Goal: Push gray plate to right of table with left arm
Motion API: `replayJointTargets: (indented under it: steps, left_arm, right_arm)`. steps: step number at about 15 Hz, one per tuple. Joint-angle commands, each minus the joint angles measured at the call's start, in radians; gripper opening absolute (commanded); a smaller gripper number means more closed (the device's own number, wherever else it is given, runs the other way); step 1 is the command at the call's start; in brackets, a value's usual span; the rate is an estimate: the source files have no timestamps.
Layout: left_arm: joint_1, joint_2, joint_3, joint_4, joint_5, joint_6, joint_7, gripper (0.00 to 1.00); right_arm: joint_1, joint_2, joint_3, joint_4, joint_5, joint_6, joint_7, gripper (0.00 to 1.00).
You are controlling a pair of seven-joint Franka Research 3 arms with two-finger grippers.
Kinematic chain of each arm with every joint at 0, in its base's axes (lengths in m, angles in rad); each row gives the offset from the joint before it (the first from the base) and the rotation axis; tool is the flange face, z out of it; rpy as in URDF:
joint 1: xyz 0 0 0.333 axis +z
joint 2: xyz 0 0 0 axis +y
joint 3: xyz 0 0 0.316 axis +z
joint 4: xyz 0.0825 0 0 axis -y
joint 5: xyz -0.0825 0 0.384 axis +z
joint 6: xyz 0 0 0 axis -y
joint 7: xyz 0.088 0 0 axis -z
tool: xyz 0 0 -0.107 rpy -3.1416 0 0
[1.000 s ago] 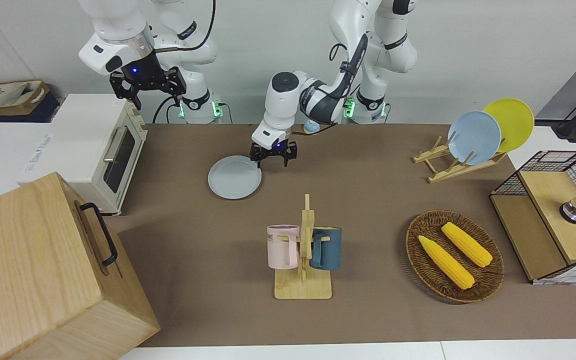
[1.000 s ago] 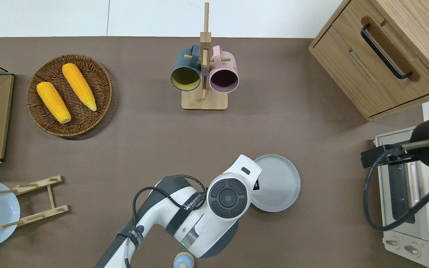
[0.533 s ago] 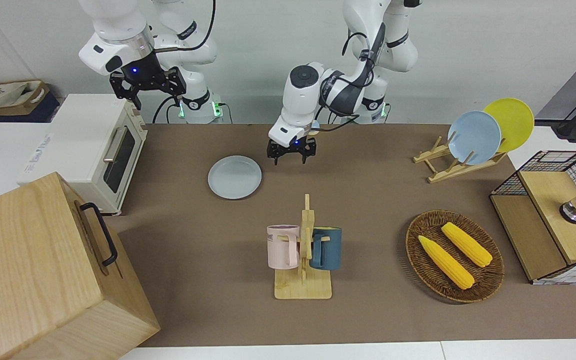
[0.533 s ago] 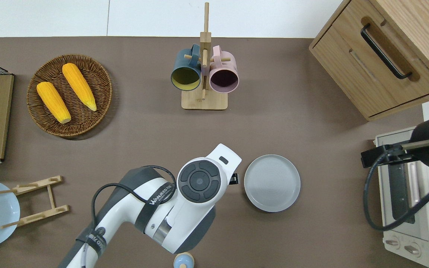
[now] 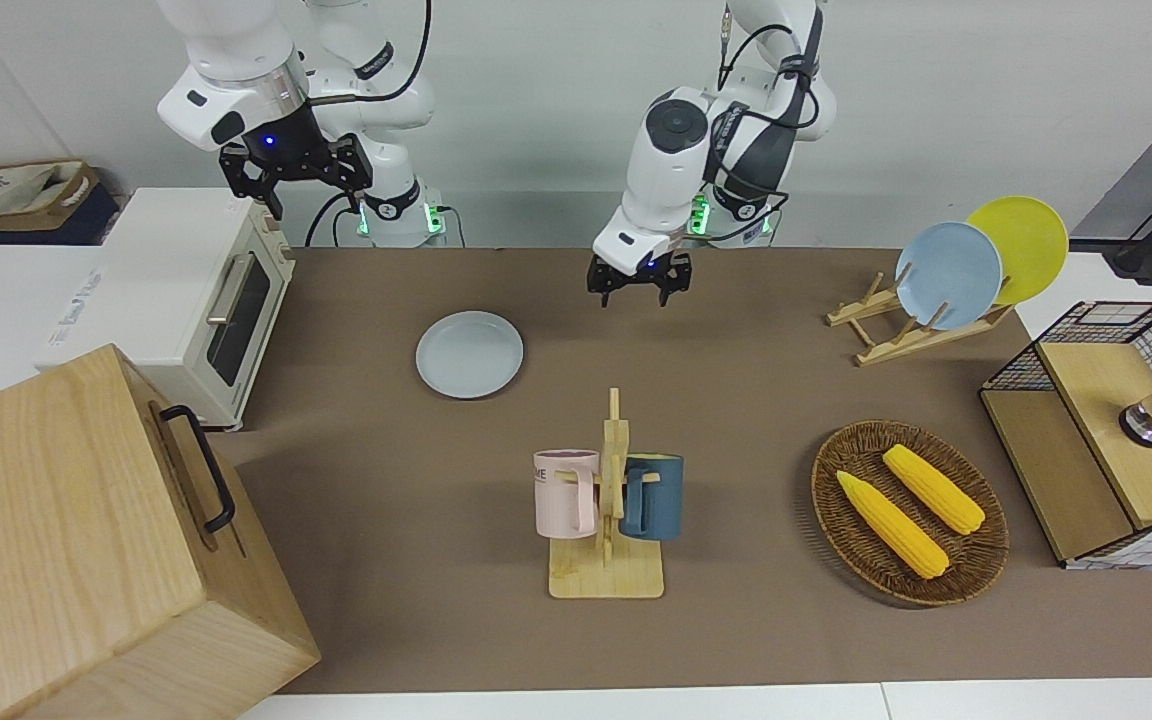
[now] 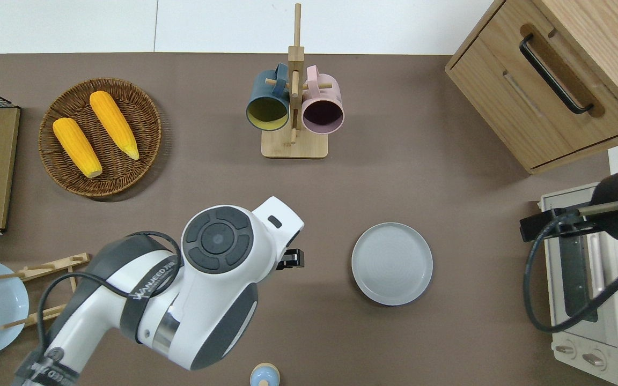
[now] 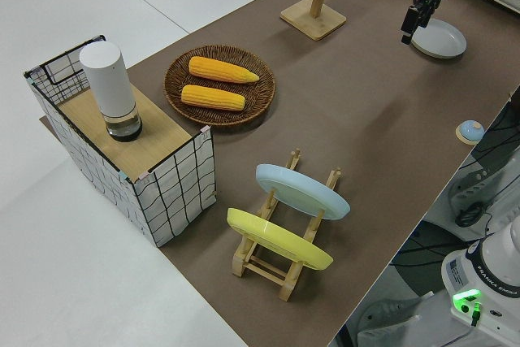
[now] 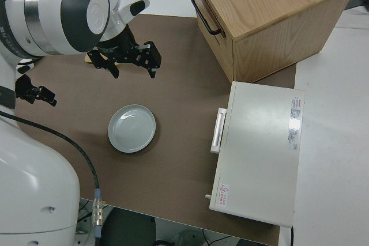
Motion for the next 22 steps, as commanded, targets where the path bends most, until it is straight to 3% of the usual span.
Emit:
replayJointTargets:
  steps: [1,12,19,22]
  left_arm:
    - [0.067,-0.074,-0.005,-0.016,-0.018,-0.082,0.101,0.99]
    - [0.281,-0.202,0.015,-0.006,-0.017,-0.256,0.389,0.99]
    - [0.285,-0.253,0.149,0.026,0.003,-0.337,0.554,0.99]
    - [0.285,-0.252,0.200,0.079,0.078,-0.387,0.613,0.99]
  right_arm:
    - [-0.020,-0.002,0.016,0.009,0.004,-0.016,0.013,0.983]
    - [-0.020,-0.002,0.016,0.009,0.004,-0.016,0.013,0.983]
    - [-0.020,-0.002,0.016,0.009,0.004,-0.016,0.013,0.983]
    - [-0.020,-0.002,0.016,0.009,0.004,-0.016,0.013,0.983]
